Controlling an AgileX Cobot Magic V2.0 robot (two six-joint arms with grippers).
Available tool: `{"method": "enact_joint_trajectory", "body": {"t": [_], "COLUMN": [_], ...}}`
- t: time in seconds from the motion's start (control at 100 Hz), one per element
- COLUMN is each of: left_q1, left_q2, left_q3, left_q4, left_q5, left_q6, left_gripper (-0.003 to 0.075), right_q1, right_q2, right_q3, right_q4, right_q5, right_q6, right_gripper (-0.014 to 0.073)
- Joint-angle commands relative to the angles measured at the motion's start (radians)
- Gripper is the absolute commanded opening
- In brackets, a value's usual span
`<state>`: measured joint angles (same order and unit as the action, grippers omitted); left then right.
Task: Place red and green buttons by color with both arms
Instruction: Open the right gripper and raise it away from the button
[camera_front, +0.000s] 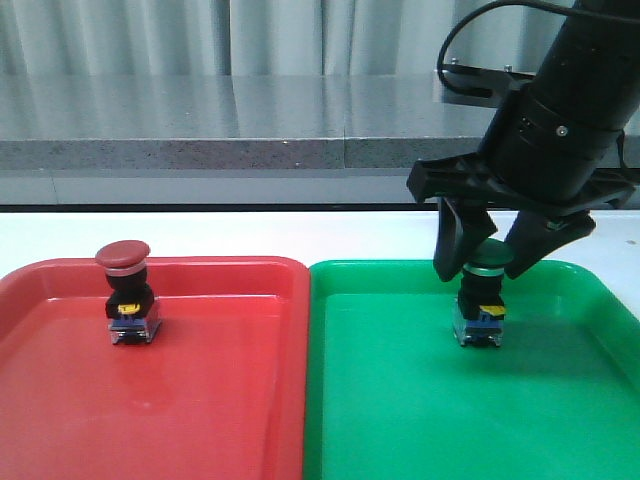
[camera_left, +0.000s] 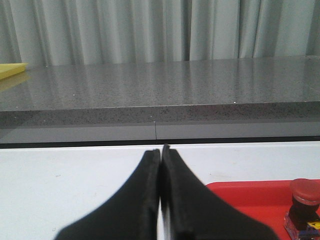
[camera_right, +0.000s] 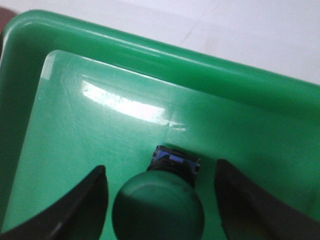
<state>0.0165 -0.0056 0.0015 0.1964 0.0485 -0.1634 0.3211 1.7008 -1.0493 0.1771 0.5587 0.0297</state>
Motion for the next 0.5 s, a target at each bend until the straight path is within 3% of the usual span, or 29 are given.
{"method": "enact_joint_trajectory", "body": {"t": [0.0,0.21,0.49], "left_q1": [-0.008,-0.008,-0.008], "left_q2": [-0.029,-0.029,-0.029], "left_q3": [0.042,0.042,0.042], "left_q4": [-0.01,-0.01,-0.01], "left_q5": [-0.081,-0.081,-0.081], "left_q6": [-0.003,-0.003,-0.003], "left_gripper": [-0.0019,-0.0019,-0.0019], "right_q1": [-0.001,-0.001,-0.006], "right_q2": [-0.04,-0.07,-0.272], "right_q3": [-0.02,-0.027,-0.027], "right_q4": [0.02,0.02,-0.058], "right_q5": [-0.019,-0.044,-0.132], "right_q6": [0.001,0.001,0.0], "right_gripper": [0.056,0.0562,0.0562]}}
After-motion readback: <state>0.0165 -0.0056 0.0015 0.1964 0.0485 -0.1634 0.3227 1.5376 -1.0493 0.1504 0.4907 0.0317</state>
